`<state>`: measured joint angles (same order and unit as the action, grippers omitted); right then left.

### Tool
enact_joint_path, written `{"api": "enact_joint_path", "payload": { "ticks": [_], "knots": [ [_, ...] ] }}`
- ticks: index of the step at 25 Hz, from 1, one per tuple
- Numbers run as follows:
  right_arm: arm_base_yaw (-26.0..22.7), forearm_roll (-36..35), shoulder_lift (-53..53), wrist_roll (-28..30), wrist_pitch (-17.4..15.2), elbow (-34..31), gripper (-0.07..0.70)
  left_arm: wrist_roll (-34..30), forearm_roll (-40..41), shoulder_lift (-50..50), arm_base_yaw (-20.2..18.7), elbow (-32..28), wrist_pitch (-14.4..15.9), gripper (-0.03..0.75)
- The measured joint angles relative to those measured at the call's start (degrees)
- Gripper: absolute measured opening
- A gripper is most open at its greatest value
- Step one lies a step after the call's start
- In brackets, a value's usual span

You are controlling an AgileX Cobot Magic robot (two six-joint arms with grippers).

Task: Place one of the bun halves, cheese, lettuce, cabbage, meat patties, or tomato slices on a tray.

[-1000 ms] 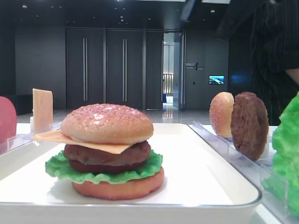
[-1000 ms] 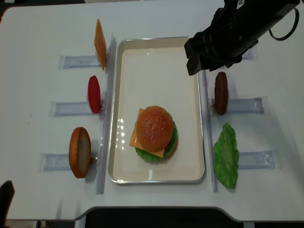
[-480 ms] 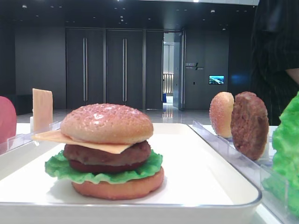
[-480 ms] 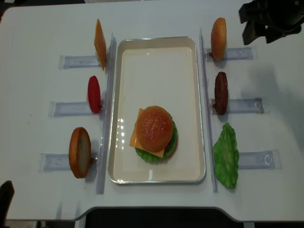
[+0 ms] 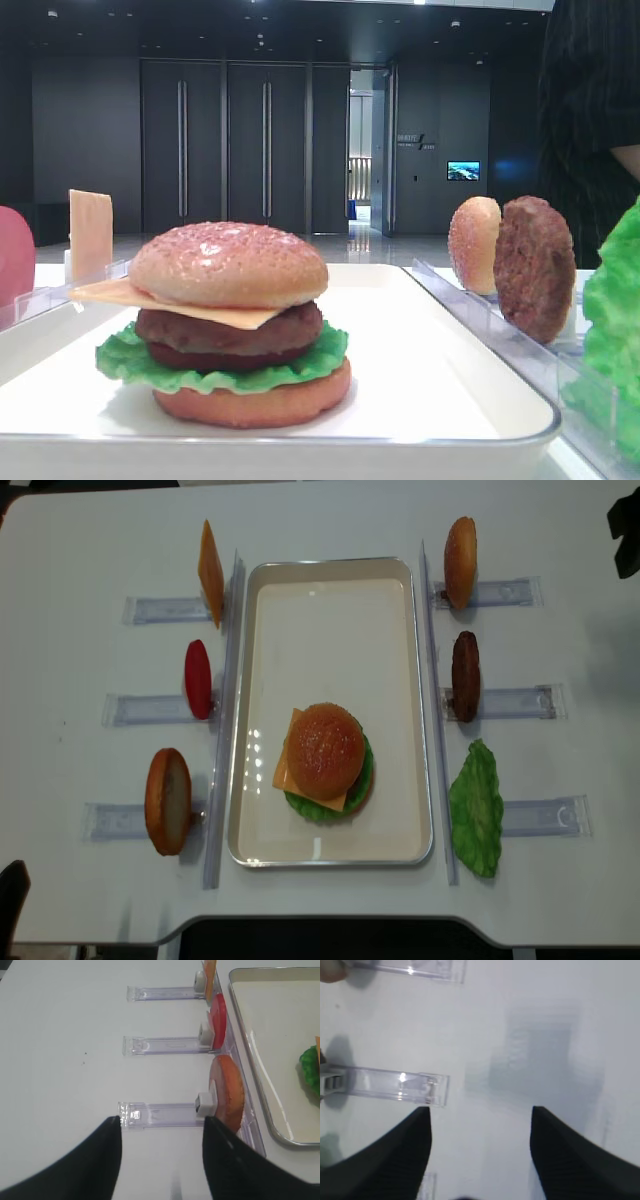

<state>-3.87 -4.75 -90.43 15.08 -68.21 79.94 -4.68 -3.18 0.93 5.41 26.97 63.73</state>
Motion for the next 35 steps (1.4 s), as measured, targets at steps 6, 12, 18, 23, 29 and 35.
{"api": "enact_joint_path", "payload": {
  "ticks": [6,12,18,23,29,35],
  "knots": [
    [-2.38,1.36,0.00,0.00,-1.39,0.00,0.415,0.00,0.00,0.00,0.00,0.00,0.00,0.398],
    [-2.38,2.51,0.14,-2.50,-1.47,0.00,0.415,0.00,0.00,0.00,0.00,0.00,0.00,0.398],
    [-2.38,3.58,5.30,-5.41,-1.46,-7.63,0.415,-0.40,0.00,0.00,0.00,0.00,0.00,0.398],
    [-2.38,3.58,13.78,-6.21,-1.77,-15.72,0.415,-0.40,0.00,0.00,0.00,0.00,0.00,0.398],
    [-2.38,3.52,27.97,-9.46,-1.82,-21.02,0.415,-0.40,0.00,0.00,0.00,0.00,0.00,0.398],
    [-2.38,4.08,46.04,-8.94,-1.82,-26.55,0.415,-0.40,0.00,0.00,0.00,0.00,0.00,0.398]
  ]
}}
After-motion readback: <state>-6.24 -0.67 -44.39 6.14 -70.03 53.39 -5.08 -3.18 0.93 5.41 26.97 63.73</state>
